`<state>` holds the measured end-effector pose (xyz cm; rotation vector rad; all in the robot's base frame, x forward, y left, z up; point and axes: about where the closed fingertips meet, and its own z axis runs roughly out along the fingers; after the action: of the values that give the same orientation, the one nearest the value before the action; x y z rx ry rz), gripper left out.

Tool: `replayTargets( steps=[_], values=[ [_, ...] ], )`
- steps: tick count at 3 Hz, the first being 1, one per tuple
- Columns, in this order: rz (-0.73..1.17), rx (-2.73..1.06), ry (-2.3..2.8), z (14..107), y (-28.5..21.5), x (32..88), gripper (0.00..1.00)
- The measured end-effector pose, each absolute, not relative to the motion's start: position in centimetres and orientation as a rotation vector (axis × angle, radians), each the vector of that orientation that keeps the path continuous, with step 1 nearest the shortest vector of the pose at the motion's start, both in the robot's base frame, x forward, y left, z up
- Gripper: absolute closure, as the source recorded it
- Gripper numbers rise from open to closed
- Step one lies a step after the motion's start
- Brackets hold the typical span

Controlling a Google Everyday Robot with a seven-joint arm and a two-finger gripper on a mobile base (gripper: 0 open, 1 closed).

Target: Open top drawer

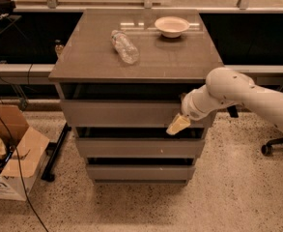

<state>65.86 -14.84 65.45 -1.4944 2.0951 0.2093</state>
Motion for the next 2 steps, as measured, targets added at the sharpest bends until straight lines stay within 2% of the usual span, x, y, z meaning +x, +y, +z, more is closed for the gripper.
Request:
replayTargets(
  steps=[2],
  values=[
    [0.200, -1.526, 2.105, 66.11, -15.69, 64.25, 0.73]
  ],
)
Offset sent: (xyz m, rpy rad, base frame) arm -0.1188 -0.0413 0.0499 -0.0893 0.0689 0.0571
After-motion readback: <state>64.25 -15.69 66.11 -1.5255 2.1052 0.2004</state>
